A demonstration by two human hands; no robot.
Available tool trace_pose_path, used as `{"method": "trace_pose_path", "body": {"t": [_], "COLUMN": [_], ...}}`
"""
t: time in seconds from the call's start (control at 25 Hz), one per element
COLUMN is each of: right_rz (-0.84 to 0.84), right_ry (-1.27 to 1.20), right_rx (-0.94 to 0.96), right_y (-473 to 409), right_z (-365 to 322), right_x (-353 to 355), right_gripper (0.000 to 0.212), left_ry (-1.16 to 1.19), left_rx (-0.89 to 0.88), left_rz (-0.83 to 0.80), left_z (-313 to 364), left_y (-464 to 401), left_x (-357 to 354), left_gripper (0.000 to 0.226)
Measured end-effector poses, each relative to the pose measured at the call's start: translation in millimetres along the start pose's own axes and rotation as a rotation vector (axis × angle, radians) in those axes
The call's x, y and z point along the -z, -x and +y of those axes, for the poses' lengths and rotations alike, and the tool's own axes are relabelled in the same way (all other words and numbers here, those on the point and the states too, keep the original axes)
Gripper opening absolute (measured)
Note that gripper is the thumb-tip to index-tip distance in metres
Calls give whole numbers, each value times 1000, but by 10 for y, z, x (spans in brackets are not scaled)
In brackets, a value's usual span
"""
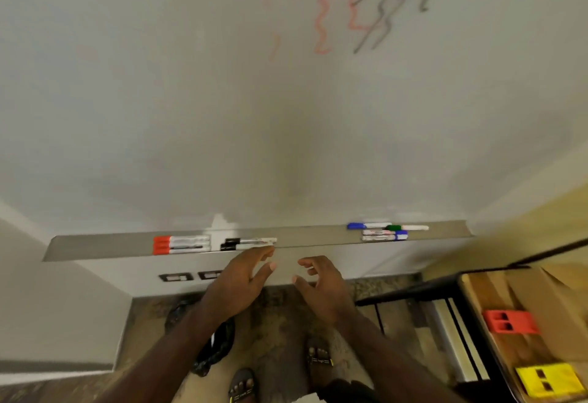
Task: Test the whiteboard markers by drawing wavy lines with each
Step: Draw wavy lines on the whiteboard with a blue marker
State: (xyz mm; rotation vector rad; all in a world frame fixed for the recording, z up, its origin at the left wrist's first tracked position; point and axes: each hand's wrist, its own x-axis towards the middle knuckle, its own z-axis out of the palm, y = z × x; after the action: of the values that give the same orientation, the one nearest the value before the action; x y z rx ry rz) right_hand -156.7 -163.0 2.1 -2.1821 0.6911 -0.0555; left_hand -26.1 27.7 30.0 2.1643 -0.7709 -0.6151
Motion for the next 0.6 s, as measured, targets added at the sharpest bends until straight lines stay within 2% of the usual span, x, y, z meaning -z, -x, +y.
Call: {"method": "trace_pose_path", "body": {"t": [0.28, 0.6], "right_rz": [126, 324], "right_ry": [-15, -25], "right_rx": [-128, -249], "right_y": [-121, -549], "right_z": [711, 1504], "right_x": [771, 1602], "right_gripper": [37, 38], "left_ry": [-32, 23], "left_rx": [-80, 19], "left_rz": [-136, -199], "left_z": [662, 1412], "left_y": [-742, -1440], "left_x": [-755, -1668], "left_gripper": [50, 43]}}
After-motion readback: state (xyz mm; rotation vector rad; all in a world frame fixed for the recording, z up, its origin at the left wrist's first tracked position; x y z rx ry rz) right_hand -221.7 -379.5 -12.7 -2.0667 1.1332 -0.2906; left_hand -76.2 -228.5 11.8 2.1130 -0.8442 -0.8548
